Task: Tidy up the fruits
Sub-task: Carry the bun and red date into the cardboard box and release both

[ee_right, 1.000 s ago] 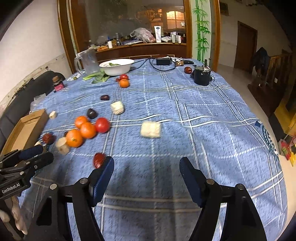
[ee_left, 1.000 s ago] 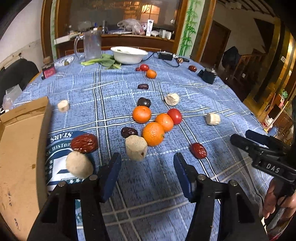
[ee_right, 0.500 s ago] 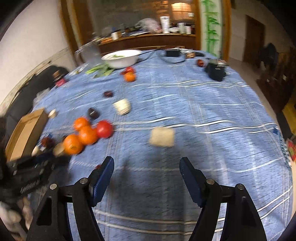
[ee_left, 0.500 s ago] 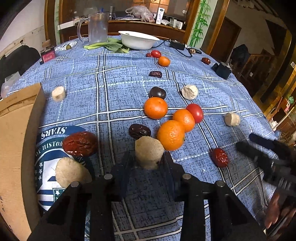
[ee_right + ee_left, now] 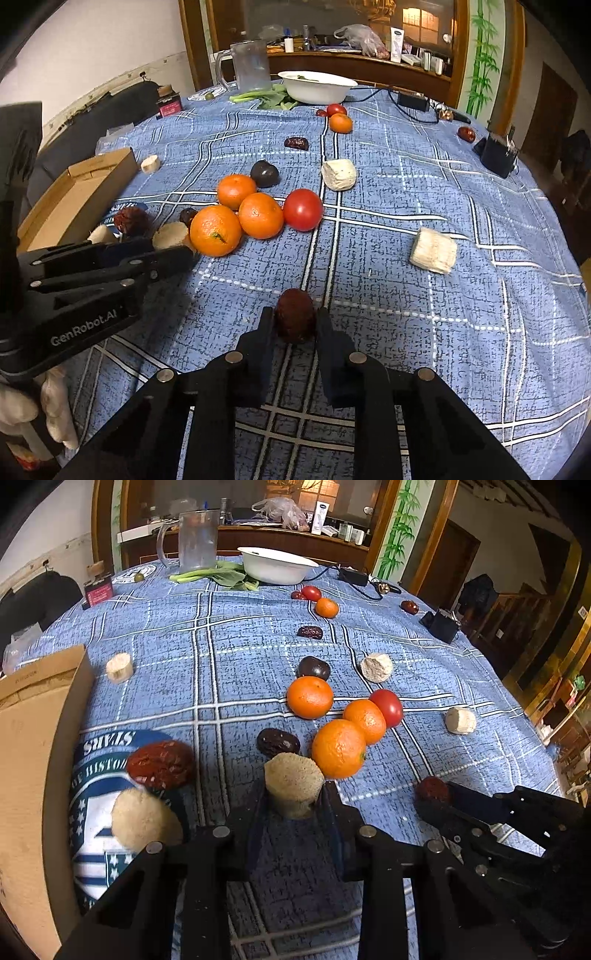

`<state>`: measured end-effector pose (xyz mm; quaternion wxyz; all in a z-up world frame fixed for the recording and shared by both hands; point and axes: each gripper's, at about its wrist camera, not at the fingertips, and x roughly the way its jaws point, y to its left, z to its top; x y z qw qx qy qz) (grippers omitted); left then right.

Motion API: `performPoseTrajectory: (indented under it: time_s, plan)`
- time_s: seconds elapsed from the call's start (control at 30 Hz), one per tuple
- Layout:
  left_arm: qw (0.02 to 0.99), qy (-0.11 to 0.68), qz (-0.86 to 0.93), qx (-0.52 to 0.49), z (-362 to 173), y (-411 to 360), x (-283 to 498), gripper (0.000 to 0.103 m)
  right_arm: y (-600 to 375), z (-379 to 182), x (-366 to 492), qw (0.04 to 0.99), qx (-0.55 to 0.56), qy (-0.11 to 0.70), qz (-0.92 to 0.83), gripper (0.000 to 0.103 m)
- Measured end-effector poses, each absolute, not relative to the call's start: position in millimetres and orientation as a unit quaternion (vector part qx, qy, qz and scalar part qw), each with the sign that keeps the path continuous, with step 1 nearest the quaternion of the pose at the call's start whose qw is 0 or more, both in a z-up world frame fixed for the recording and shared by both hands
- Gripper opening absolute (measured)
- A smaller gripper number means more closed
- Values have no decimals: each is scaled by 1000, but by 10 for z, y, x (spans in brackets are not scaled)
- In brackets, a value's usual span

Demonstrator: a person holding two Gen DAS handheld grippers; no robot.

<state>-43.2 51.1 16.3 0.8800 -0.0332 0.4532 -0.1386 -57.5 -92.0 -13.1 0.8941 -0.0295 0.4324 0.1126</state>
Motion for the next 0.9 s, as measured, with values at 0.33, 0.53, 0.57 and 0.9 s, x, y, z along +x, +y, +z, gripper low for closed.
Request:
performPoseTrajectory:
  time_s: [0.33, 0.53, 0.57, 0.9]
  plan:
    - [903, 398, -143, -72, 702, 1043, -971, 29, -759, 288, -914, 907, -21, 398, 136, 23]
    - [917, 380, -88, -77, 1026, 1783, -1048, 29, -284, 693, -937, 900, -13, 384, 205, 23]
    - [918, 381, -79, -77, 1062, 1904, -1022, 29, -166, 755, -903, 897, -10, 383, 220, 23]
    - [892, 434, 30, -125, 855, 3196, -121, 29, 1363, 758, -131, 861, -14, 401, 314, 23]
